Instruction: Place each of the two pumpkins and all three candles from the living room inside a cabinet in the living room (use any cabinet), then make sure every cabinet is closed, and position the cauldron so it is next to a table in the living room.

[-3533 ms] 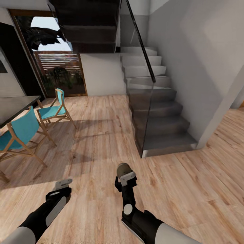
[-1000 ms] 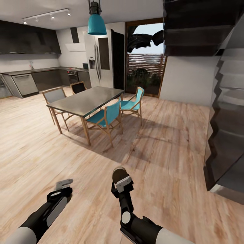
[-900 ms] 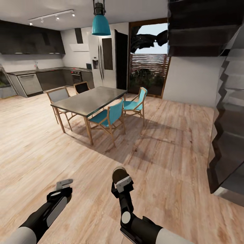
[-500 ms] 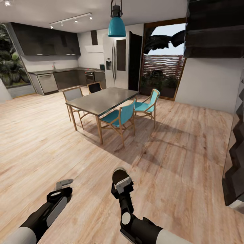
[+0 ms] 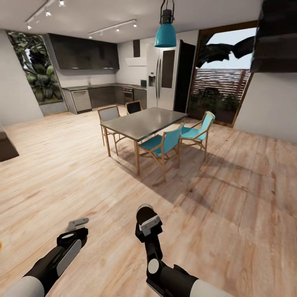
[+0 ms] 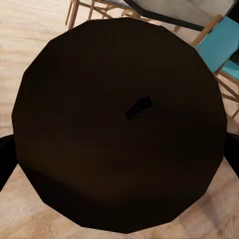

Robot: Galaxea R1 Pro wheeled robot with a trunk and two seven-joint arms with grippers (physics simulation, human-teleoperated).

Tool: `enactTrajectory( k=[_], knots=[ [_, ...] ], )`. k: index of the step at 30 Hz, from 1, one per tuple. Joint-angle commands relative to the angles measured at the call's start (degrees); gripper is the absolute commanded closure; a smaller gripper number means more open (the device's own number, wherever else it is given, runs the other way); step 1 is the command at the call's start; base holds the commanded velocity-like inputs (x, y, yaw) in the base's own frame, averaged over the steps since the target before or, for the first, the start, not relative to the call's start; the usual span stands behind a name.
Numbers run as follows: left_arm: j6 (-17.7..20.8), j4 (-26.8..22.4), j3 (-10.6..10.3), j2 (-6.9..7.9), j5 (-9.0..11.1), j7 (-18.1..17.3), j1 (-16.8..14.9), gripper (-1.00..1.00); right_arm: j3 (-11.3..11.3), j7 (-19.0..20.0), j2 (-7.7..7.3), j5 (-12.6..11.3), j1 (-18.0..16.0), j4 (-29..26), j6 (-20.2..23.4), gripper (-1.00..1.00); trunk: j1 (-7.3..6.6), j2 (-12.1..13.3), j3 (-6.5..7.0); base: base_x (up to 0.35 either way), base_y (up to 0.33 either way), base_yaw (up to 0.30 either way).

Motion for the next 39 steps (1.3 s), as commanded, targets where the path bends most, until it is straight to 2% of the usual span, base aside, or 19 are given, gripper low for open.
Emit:
enactTrajectory(
  k=[1, 7, 11, 12, 13, 14, 16, 17, 18, 20, 25, 27, 30, 39],
  knots=[
    [0.0, 0.0, 0.0, -0.01, -0.1, 0.0, 0.0, 1.00, 0.0, 0.0, 0.00, 0.2, 0.0, 0.0, 0.0, 1.00, 0.00, 0.0, 0.03, 0.000, 0.000, 0.278],
    [0.0, 0.0, 0.0, -0.03, -0.1, 0.0, 0.0, 1.00, 0.0, 0.1, 0.09, -0.2, 0.1, 0.1, 0.4, 1.00, 0.00, 0.0, 0.06, 0.000, 0.000, 0.056],
    [0.0, 0.0, 0.0, -0.06, -0.1, 0.0, 0.0, 1.00, -0.6, 2.9, 0.16, -0.5, 0.2, 4.8, 2.6, 1.00, 0.00, 0.0, 0.06, 0.000, 0.000, 0.002],
    [0.0, 0.0, 0.0, -0.10, -0.1, -0.2, 0.0, 1.00, -1.2, 5.2, 0.15, -1.6, 0.1, 6.5, 4.0, 1.00, 0.00, 0.0, 0.06, 0.000, 0.000, 0.000],
    [0.0, 0.1, 0.0, -0.13, -0.1, -0.6, 0.0, 1.00, -2.6, 7.5, 0.12, -4.2, 0.0, 7.9, 4.9, 1.00, 0.00, 0.0, 0.06, 0.000, 0.000, 0.000],
    [0.0, 0.0, 0.0, -0.15, -0.1, -1.6, 0.0, 1.00, -4.7, 10.3, -0.01, -9.1, 0.0, 9.4, 5.5, 1.00, 0.00, 0.0, 0.06, 0.000, 0.000, 0.000],
    [0.1, 0.1, -0.1, -0.20, -0.1, -2.5, 0.0, 1.00, -5.4, 11.4, -0.22, -11.1, 0.0, 9.8, 5.7, 1.00, 0.00, 0.0, 0.06, 0.000, 0.000, 0.000],
    [0.1, 0.1, -0.1, -0.49, -0.1, -2.7, 0.0, 1.00, -5.4, 11.7, -0.27, -11.4, 0.0, 9.8, 5.7, 1.00, 0.00, 0.0, 0.06, 0.000, 0.000, 0.000],
    [0.1, 0.1, -0.1, -1.42, -0.2, -2.9, 0.0, 1.00, -5.4, 11.9, -0.22, -11.7, 0.0, 9.4, 5.7, 1.00, 0.00, 0.0, 0.06, 0.000, 0.000, 0.000],
    [0.1, 0.1, -0.1, -1.96, -0.3, -3.0, 0.0, 1.00, -5.4, 11.9, -0.28, -11.8, 0.0, 8.7, 6.0, 1.00, 0.00, 0.0, 0.06, 0.000, 0.000, 0.000],
    [0.0, 0.9, 0.0, -2.22, -0.3, -3.1, 0.0, 1.00, -5.7, 12.5, -0.04, -12.6, 0.0, 8.7, 8.1, 1.00, 0.00, 0.0, 0.06, 0.000, 0.000, 0.000],
    [-0.1, 2.8, 0.0, -2.39, -0.3, -3.1, 0.0, 1.00, -5.9, 12.4, 0.00, -12.6, -0.2, 8.5, 11.0, 1.00, 0.00, 0.0, 0.06, 0.000, 0.000, 0.000],
    [0.0, 3.1, 0.0, -2.46, -0.4, -3.1, 0.0, 1.00, -6.1, 12.4, 0.12, -12.6, -0.4, 8.1, 12.7, 1.00, 0.00, 0.0, 0.06, 0.000, 0.000, 0.000],
    [0.0, 4.7, 0.1, -2.51, -0.1, -3.3, 0.1, 1.00, -6.1, 12.4, 0.33, -12.6, -0.5, 7.8, 13.2, 1.00, 0.00, 0.0, 0.06, 0.185, 0.096, 0.000]
  ],
)
